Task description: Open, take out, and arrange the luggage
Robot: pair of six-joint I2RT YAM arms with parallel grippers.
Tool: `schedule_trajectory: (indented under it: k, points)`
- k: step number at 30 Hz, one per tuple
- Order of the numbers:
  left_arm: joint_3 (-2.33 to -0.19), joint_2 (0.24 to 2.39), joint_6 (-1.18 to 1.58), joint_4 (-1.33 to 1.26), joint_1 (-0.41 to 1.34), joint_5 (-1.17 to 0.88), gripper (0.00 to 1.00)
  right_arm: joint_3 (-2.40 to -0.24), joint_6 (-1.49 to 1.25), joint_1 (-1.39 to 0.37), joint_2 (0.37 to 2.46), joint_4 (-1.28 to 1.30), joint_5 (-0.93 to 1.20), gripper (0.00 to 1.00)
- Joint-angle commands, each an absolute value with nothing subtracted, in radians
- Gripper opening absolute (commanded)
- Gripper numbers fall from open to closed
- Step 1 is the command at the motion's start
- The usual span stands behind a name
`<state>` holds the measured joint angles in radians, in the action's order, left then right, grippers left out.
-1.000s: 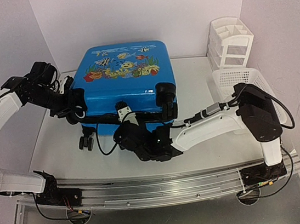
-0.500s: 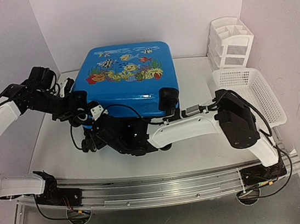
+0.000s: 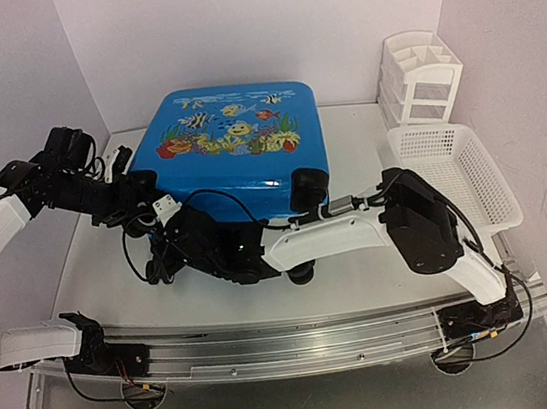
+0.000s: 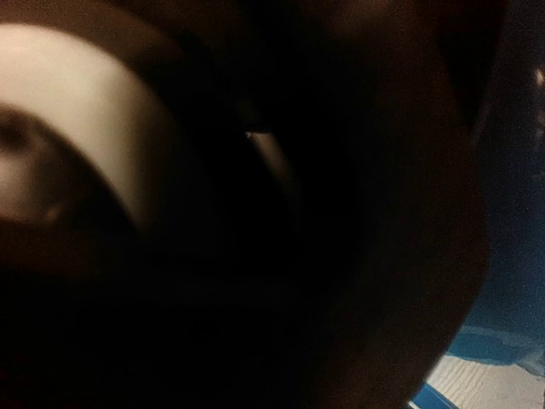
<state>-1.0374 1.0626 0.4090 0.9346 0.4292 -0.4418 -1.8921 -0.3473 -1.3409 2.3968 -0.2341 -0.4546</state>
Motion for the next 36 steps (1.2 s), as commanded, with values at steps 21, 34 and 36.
schedule_trajectory:
  k: [21, 34, 36]
  points:
    - [-1.515, 1.198, -0.857, 1.442, 0.405, -0.463, 0.99, -1.663, -0.377, -1.269, 2.246, -0.423, -0.512, 0.0]
    - [-1.302, 1.252, -1.316, 0.982, 0.173, -0.229, 0.69, -1.674, -0.381, -1.261, 2.252, -0.368, -0.463, 0.0]
    - [-1.255, 1.256, -1.34, 0.921, 0.177, -0.269, 0.7, -1.672, -0.38, -1.261, 2.25, -0.366, -0.459, 0.0]
